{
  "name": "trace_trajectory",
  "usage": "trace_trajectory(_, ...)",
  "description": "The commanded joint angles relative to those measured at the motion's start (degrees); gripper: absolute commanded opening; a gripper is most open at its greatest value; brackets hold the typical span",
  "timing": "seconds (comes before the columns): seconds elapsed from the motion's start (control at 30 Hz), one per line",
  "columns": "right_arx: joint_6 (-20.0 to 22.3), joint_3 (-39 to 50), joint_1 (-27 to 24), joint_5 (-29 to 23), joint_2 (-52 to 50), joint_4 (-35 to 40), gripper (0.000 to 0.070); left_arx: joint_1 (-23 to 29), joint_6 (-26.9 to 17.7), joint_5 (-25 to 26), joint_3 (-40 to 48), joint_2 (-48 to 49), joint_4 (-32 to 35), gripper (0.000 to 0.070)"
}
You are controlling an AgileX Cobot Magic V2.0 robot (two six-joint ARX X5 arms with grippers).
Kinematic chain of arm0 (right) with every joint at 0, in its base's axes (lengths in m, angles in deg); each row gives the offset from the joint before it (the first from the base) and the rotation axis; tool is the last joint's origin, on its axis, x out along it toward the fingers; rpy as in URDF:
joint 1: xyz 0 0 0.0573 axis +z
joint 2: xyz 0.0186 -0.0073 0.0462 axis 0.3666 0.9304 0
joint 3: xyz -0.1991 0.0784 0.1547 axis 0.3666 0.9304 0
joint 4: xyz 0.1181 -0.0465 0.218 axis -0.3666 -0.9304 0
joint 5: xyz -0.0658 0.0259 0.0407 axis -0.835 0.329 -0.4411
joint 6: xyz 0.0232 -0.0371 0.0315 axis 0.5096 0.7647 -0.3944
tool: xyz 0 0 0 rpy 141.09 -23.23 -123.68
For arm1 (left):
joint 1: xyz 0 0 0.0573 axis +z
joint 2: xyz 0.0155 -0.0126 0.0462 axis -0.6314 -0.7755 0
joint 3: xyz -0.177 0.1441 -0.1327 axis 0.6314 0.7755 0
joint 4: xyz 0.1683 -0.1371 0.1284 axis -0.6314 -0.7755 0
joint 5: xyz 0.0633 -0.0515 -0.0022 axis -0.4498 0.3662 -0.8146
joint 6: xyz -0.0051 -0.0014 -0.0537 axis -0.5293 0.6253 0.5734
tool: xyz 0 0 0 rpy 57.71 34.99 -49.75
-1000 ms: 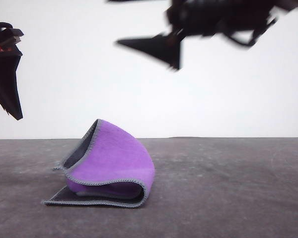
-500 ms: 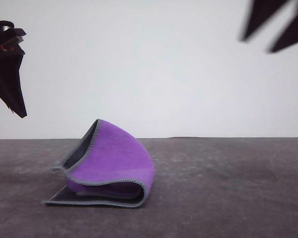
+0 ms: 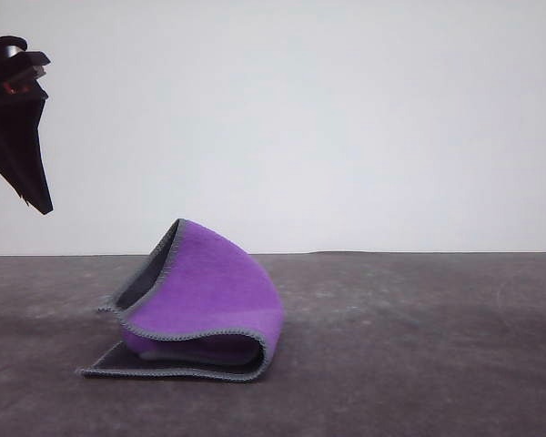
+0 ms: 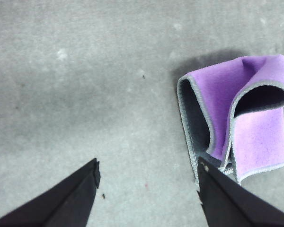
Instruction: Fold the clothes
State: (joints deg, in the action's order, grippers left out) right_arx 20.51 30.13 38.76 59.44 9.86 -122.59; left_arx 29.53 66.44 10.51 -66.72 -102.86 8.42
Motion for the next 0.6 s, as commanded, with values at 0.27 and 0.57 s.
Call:
trace_trajectory(0.27,0.6,-0.7,0.2,0.1,0.7,0.4,0.0000,-0.1,-0.4,-0.1,-0.5,-0.5,0.0,0.0004)
trace_trajectory(0.57,-1.6,-0.7,0.2,0.0,0.6,1.5,0.0000,-0.1,-0.2,-0.1,-0.5,-0.5,0.2,0.0004)
